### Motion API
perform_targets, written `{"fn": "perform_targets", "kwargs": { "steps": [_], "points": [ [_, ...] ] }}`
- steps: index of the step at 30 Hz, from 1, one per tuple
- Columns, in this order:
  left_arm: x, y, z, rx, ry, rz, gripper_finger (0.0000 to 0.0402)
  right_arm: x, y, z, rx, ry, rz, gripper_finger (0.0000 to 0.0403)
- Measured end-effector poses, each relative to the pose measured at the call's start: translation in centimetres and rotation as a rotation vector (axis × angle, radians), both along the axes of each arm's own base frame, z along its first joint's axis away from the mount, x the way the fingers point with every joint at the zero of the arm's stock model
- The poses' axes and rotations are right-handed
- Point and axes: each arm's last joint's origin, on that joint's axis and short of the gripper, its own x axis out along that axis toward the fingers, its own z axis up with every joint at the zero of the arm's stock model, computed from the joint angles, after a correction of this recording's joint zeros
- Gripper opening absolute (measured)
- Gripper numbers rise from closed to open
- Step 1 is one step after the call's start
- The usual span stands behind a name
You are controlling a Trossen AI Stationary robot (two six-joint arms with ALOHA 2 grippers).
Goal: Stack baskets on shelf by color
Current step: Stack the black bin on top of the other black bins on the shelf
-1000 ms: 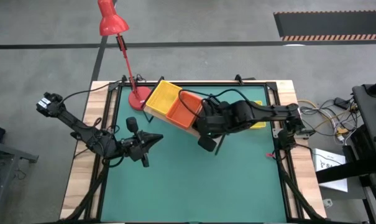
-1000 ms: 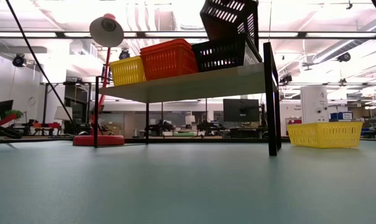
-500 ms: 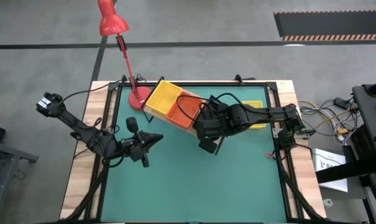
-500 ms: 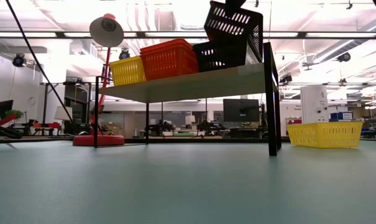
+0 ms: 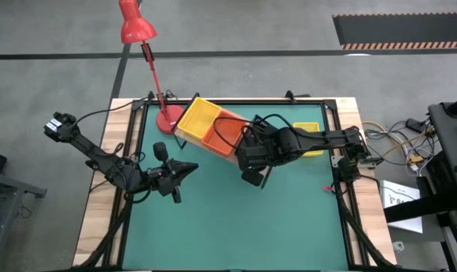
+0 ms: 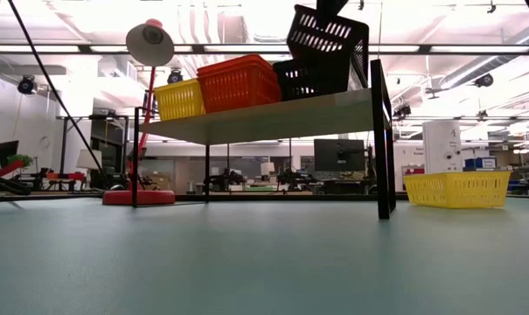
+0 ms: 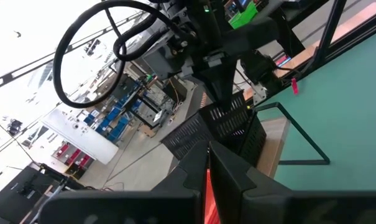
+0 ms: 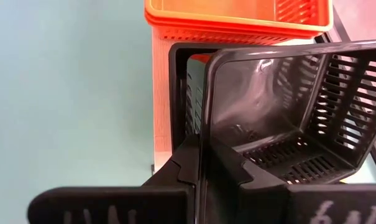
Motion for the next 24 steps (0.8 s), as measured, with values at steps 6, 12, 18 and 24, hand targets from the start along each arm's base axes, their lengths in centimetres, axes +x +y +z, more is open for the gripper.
{"fn": "perform_targets", "kwargs": {
  "steps": [6,12,18,24],
  "points": [
    [0.0,0.0,0.0,0.0,0.0,0.0,0.0002,0.3,0.0,-0.1,0.002,-0.016,0.002,0.0051],
    [0.0,0.0,0.0,0.001,0.0,0.0,0.0002,0.3,0.1,0.1,0.009,-0.036,0.0,0.0112],
    [0.0,0.0,0.0,0.001,0.001,0.0,0.0002,0.1,0.0,1.2,0.003,-0.07,0.038,0.0129],
    [0.0,0.0,0.0,0.001,0.001,0.0,0.0002,0.1,-0.3,1.4,-0.044,-0.057,0.081,0.0079]
  ]
}}
